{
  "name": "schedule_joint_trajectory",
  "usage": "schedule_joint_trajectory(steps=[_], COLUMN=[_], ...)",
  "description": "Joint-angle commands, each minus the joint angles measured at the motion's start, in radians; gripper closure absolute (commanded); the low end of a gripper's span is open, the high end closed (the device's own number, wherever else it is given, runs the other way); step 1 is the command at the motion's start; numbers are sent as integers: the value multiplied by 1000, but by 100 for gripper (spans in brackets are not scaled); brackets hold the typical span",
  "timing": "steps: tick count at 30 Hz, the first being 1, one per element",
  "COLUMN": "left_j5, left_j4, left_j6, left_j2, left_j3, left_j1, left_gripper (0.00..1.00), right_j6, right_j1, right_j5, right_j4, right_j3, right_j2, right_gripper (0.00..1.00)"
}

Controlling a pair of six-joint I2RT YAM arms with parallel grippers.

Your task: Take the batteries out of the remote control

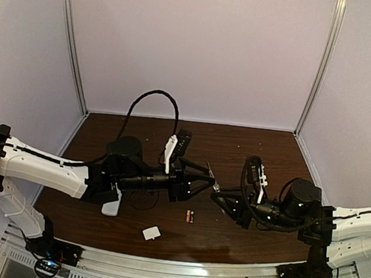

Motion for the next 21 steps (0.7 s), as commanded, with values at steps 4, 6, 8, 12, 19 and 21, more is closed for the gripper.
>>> schedule_joint_trajectory(steps=[4,6,8,12,19,21], left_j5=[23,21,23,14,-55,-95], left_j4=[57,57,65,50,-14,-72], left_j6=[-6,-9,-10,-18,-12,7], left_j2=[57,63,66,71,43,19], left_j3=[61,65,65,71,53,50], left_j1=[-4,-5,-5,-5,-5,-5], left_gripper=[64,72,80,100,100,100], right_j6=[-10,-11,-12,-13,8,13], right_j1=[9,9,9,10,11,10], right_j5=[-16,-14,-15,-7,90,121], right_j4=[7,5,2,-3,-114,-153], right_j3=[32,33,34,34,69,79], right_j2=[9,11,12,7,2,-2], right_gripper=[100,100,100,100,88,60])
